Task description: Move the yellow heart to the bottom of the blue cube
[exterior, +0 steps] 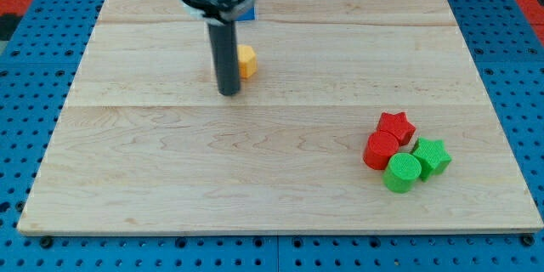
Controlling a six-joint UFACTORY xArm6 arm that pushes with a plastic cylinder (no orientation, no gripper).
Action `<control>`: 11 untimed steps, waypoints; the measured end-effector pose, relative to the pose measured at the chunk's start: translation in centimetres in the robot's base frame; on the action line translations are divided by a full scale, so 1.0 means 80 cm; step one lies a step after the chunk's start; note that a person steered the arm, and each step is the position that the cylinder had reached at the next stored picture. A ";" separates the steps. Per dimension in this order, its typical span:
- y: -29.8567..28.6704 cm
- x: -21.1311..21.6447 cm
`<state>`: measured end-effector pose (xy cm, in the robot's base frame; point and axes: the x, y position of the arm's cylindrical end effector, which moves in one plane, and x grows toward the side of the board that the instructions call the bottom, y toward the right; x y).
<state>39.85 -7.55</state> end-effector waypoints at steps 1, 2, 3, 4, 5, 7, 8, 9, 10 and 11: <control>0.012 -0.038; -0.016 -0.105; -0.006 -0.112; 0.015 -0.089; 0.034 -0.040; 0.046 -0.052; -0.032 -0.110; -0.037 -0.067; -0.115 -0.124; -0.062 -0.166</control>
